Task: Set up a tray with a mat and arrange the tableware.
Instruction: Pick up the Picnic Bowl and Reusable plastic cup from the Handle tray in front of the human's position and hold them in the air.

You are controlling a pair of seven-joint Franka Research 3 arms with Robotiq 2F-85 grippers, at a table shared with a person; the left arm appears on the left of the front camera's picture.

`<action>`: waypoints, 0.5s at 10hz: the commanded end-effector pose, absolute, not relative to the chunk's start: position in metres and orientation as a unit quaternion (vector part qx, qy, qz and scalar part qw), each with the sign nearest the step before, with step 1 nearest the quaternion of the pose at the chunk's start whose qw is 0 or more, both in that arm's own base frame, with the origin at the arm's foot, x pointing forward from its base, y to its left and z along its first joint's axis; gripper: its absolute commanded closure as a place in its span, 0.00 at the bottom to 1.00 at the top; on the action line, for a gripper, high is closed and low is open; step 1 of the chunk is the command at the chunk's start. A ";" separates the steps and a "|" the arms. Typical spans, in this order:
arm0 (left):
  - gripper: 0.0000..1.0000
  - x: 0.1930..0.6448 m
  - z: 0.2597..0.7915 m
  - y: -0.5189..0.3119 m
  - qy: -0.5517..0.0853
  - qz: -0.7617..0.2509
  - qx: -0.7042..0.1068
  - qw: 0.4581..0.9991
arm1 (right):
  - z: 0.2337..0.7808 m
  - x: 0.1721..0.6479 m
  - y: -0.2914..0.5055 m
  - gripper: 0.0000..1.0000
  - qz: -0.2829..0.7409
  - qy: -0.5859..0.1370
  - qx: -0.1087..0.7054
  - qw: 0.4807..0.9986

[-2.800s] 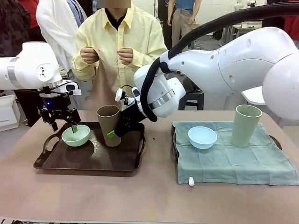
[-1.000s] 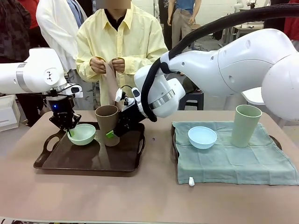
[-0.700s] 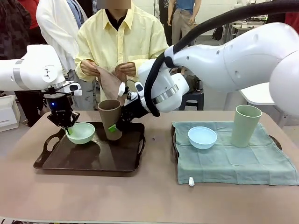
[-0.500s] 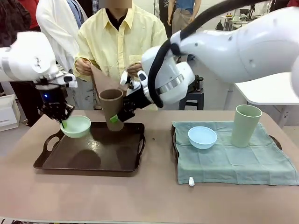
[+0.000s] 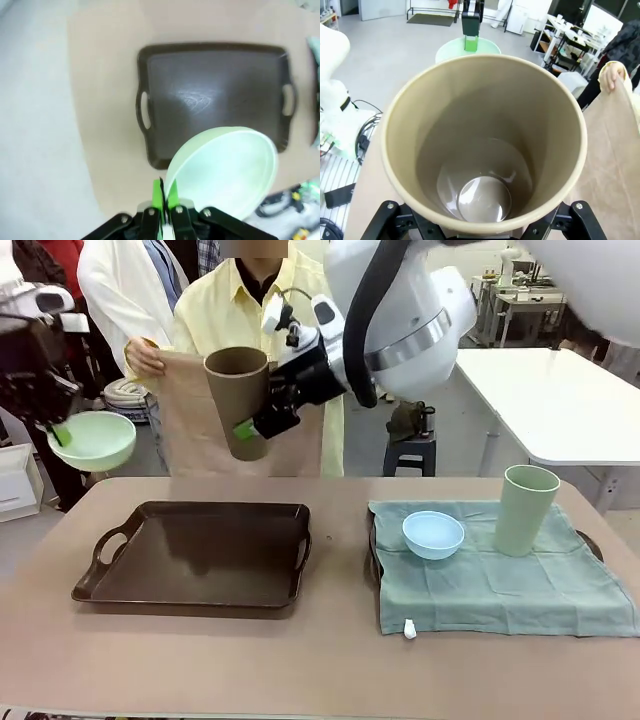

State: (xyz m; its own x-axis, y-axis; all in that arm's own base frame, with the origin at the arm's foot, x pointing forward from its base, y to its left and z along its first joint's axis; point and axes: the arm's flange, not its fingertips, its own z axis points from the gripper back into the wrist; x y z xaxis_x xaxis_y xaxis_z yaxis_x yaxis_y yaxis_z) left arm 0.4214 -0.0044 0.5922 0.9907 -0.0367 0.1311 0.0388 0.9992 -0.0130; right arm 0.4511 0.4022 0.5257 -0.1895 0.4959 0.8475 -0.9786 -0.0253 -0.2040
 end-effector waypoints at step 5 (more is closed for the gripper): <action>1.00 0.421 0.592 -0.004 -0.066 -0.019 -0.008 0.998 | 0.526 0.451 0.402 1.00 0.653 -0.411 0.294 0.565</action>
